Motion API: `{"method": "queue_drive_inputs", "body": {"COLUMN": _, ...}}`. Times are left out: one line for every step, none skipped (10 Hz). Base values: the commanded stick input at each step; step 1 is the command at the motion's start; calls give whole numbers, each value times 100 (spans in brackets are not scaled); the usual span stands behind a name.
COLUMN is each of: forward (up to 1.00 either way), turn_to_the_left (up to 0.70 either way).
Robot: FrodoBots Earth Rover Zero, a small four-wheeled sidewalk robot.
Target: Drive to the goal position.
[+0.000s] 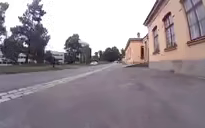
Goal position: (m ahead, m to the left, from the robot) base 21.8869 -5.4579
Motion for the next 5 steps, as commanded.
{"method": "queue_drive_inputs", "body": {"forward": 45, "turn_to_the_left": 0}}
{"method": "queue_drive_inputs", "body": {"forward": 45, "turn_to_the_left": -14}}
{"method": "queue_drive_inputs", "body": {"forward": 45, "turn_to_the_left": -27}}
{"method": "queue_drive_inputs", "body": {"forward": 45, "turn_to_the_left": -27}}
{"method": "queue_drive_inputs", "body": {"forward": 45, "turn_to_the_left": -27}}
